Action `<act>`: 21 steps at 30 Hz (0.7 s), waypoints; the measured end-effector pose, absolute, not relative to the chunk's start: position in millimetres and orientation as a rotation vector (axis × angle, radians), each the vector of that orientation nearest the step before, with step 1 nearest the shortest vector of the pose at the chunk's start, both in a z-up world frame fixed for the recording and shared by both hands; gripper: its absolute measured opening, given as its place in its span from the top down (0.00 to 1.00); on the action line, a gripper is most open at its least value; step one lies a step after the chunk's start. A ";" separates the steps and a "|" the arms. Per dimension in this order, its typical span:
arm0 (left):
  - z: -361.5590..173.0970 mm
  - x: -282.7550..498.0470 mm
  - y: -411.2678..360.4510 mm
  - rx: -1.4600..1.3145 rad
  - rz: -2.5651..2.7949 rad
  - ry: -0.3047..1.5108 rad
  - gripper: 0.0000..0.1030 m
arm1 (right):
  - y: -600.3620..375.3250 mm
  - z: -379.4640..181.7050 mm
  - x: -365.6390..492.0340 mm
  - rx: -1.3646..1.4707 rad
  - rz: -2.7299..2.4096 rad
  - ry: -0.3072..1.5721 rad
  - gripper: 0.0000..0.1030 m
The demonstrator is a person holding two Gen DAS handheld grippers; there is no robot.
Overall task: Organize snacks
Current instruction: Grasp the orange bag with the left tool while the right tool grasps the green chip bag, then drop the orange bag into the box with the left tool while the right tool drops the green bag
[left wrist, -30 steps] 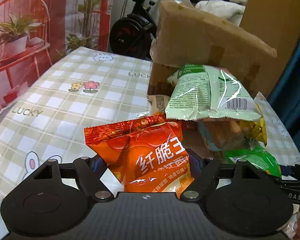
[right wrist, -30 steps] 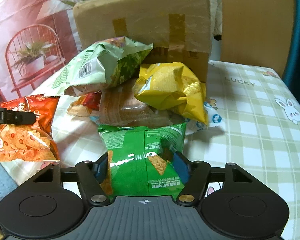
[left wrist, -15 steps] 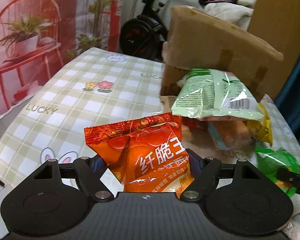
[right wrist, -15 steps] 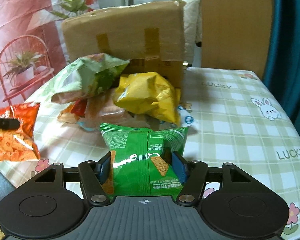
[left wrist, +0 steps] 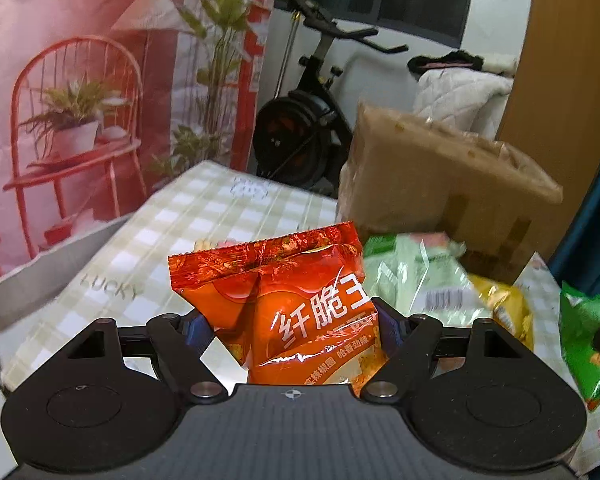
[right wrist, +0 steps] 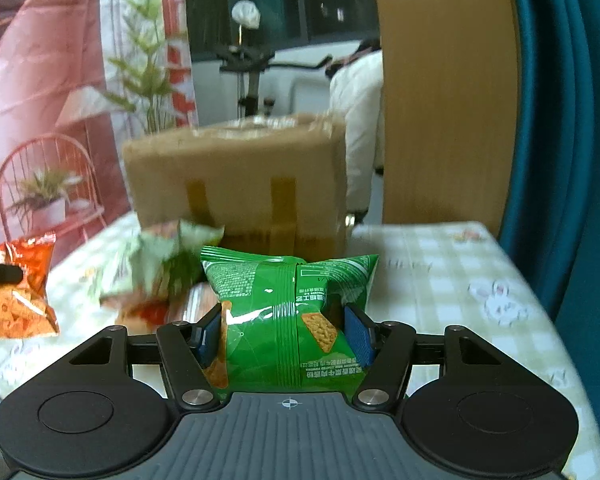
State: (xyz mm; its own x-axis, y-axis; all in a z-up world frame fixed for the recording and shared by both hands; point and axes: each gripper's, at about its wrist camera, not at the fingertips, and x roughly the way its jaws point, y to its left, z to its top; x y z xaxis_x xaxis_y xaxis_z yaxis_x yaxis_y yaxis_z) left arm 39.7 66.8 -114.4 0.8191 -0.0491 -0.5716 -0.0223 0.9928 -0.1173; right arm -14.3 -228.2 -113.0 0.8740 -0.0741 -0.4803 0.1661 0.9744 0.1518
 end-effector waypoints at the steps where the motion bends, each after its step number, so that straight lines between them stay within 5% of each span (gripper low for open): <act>1: -108.7 41.9 65.3 -0.114 -0.023 0.598 0.22 | -232.0 -107.1 -11.1 0.198 -0.123 0.479 0.44; 21: -3.3 208.9 -23.8 0.042 -0.194 0.441 0.22 | -257.3 5.7 168.1 0.083 -0.043 0.257 0.44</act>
